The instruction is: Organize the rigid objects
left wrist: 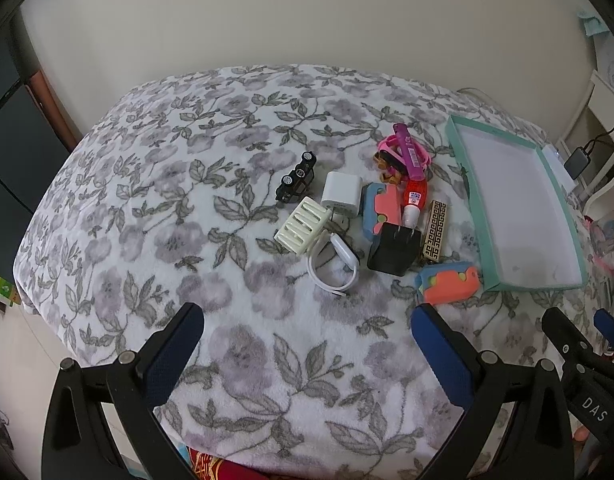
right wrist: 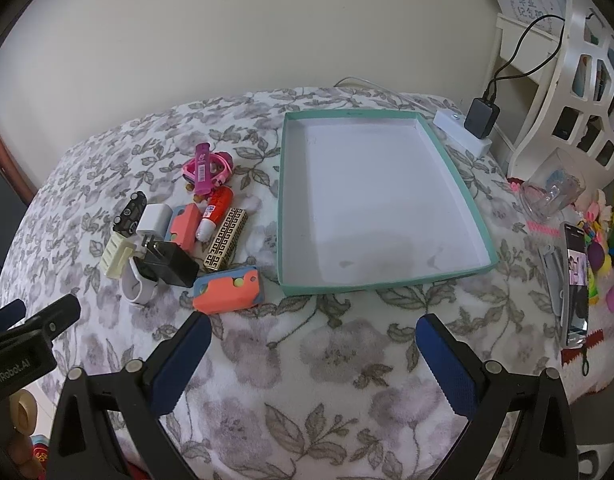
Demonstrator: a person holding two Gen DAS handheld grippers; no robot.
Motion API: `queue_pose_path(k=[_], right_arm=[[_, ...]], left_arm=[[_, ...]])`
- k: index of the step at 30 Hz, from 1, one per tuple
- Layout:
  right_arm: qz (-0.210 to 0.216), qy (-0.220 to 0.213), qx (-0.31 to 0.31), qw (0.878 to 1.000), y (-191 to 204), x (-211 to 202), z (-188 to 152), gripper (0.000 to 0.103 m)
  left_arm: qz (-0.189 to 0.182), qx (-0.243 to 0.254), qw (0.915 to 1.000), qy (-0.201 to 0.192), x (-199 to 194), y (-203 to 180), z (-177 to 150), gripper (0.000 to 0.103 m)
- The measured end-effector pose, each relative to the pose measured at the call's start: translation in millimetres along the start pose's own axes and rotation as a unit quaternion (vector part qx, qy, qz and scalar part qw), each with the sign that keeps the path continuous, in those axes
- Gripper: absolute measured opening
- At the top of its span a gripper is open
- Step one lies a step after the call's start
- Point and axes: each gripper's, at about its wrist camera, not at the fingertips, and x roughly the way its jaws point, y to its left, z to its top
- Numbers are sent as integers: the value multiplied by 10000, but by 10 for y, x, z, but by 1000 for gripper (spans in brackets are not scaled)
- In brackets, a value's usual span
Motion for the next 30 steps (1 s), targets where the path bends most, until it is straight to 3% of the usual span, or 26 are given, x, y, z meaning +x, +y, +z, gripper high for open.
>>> queue_pose_path(k=[30], right_arm=[[-7,30,7,10000,1,10,-6,103]], left_arm=[[5,14,10000,64,18,16,3,103]])
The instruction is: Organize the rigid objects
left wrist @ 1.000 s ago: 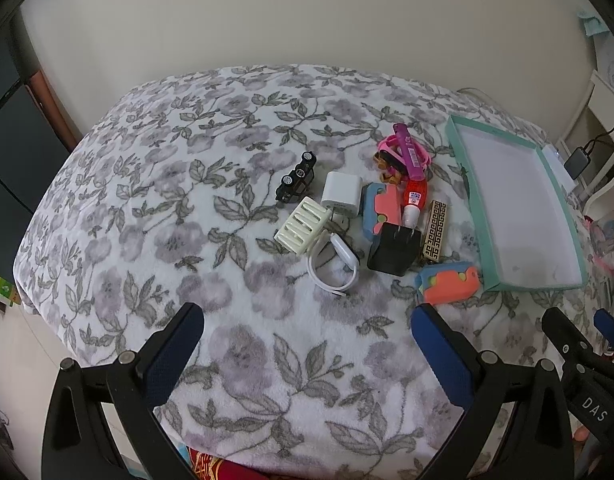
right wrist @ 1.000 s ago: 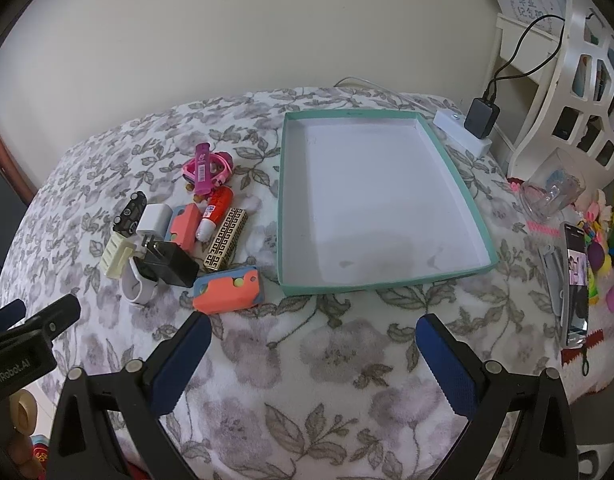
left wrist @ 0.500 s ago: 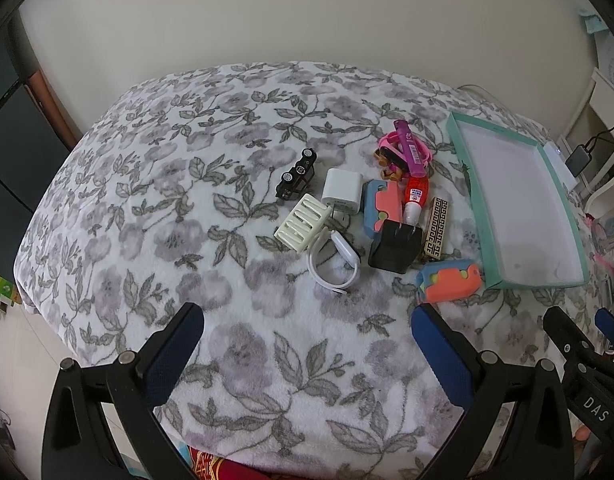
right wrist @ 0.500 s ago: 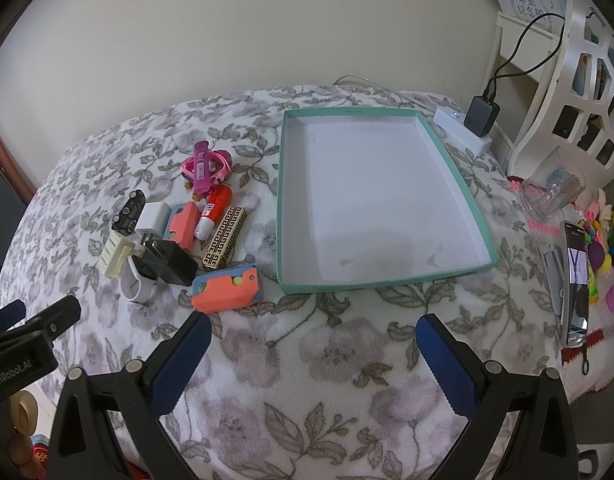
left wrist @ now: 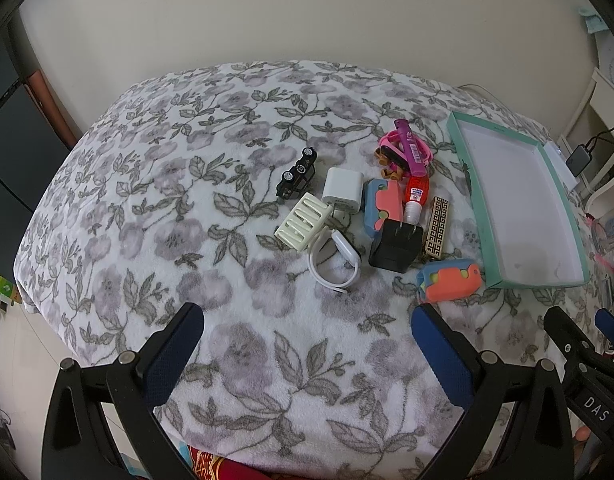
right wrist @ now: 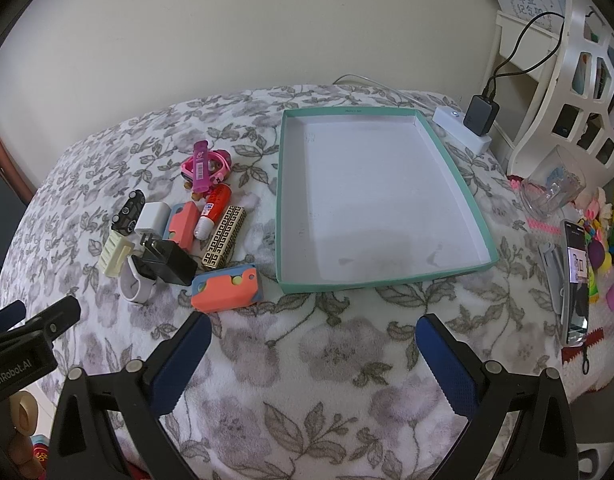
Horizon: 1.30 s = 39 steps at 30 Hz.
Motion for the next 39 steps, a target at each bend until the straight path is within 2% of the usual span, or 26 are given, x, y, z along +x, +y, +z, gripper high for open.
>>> queue_pose_path(k=[25,32,39], right_arm=[[-10,26,6,10000,-4,29,-25,103],[-10,173,-66,9998,21,84,102,103],[65,417,-286,9987,209,256,484,103]], left_arm=[[-1,-28,10000,41,17,19,-8,103],[199,-325,9982,462,193,143,141,103],[329,-1020,9890,1020,497,252,483,103]])
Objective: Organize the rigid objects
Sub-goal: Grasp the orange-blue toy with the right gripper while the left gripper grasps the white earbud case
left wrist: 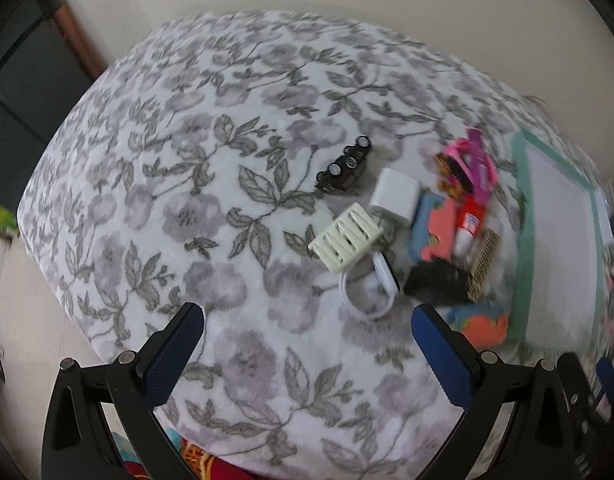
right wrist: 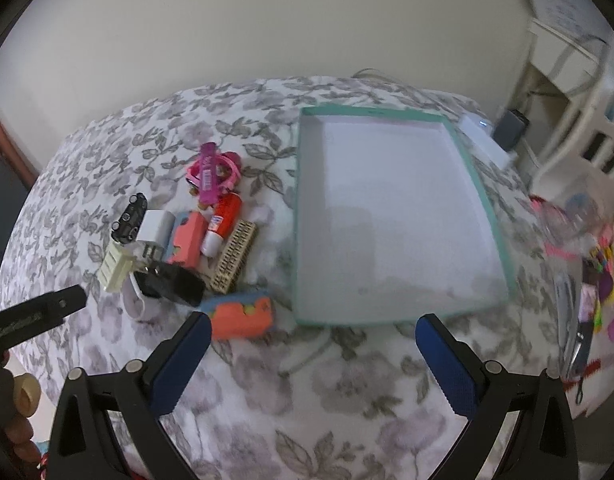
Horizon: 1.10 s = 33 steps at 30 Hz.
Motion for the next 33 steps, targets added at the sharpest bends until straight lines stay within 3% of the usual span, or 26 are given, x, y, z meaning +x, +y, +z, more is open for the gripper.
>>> queue_pose_path(k=[4,11,21,25,33], right_arm=[[119,236,-380,9989,185,243,170,103],[261,531,-827,9948,332,610,265,89],[563,530,-1559,9847,620,781,191,76],[731,519,-1969,9763,766,801,115,76],[1092,716,-2040,9702,796,952,24,76]], left_arm=[[-63,-184,9992,351,222,-55,145,103],[-61,-324,9968,731,594,-152,192,103],[-126,-527,9949,855,678,42,135,103],[-127,-555,9942,910,709,119,131,103],[-463,-525,9933,916,748,61,134,103]])
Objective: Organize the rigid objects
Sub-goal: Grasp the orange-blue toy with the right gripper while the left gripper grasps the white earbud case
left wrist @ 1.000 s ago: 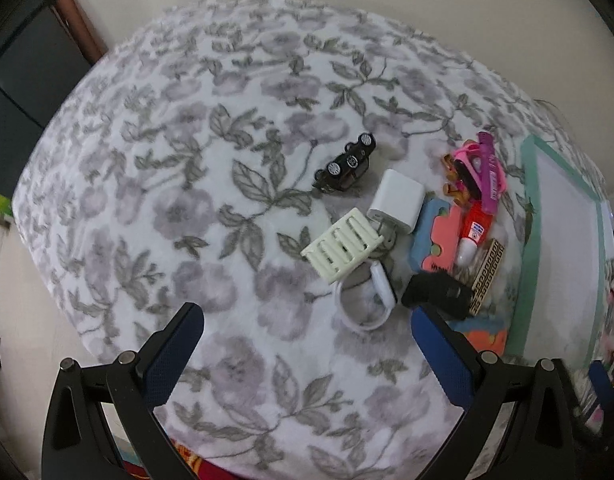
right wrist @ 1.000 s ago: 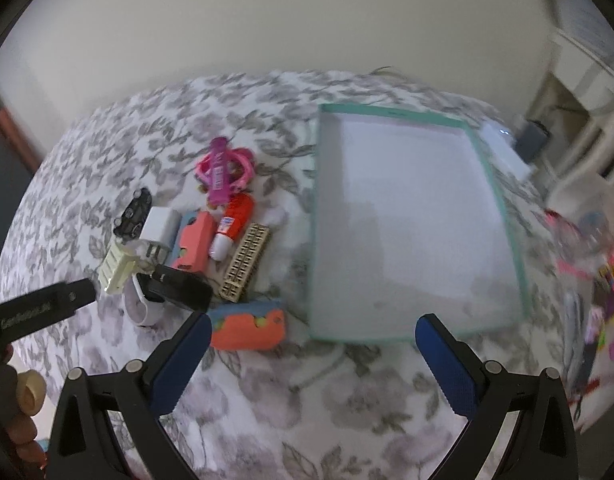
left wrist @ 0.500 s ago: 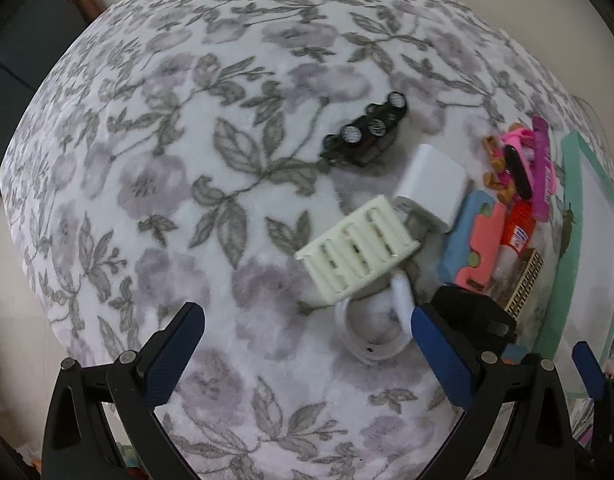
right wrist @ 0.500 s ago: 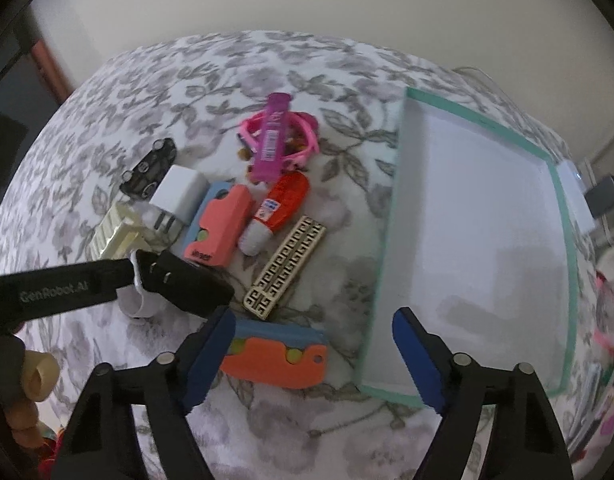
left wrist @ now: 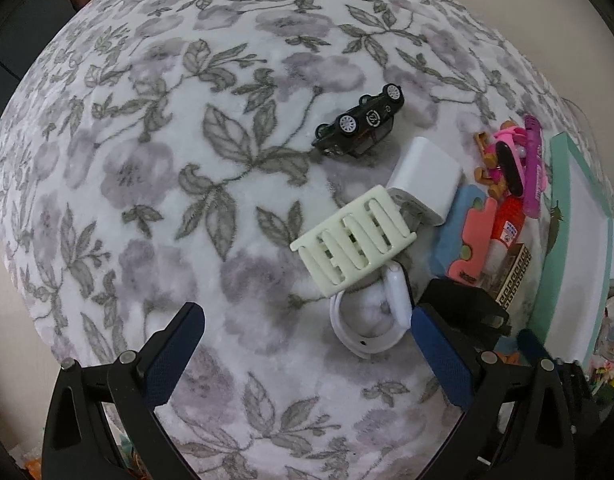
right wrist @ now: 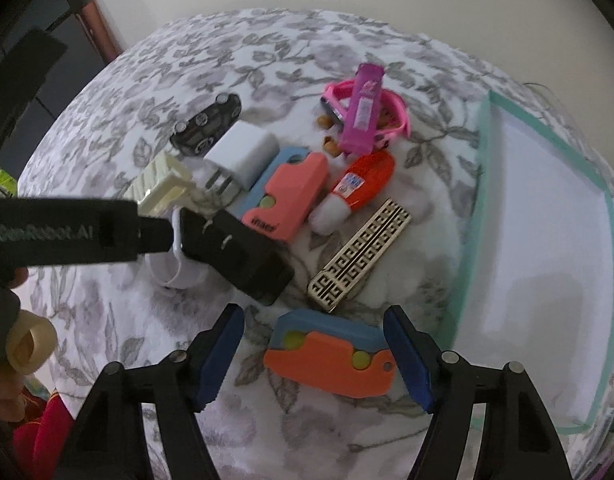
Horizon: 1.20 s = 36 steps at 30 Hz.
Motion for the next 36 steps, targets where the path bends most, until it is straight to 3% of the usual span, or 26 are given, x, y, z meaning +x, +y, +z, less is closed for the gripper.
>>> queue_pose_path(k=[17,19,22,29,36], right_arm=[[353,328,14,9988,69,182,-276,75],[256,378,-126,9989,119,171,-326,75],[-64,447,-230,9987,185,173,-332,56],[-243,573,-90,9980,165,120,-359,51],[-388,604,58,9974,227,108,-383,51]], left_arm=[[-169,206,9996,-47,150,-222,20,102],[-216,254,9994,7,174,-268,20,97],[-220,357,9991,51,234,-348,-10,86],[-397,394,9984,81,425,-509,-38,68],[-421,441,9981,-65,471,-567,35,58]])
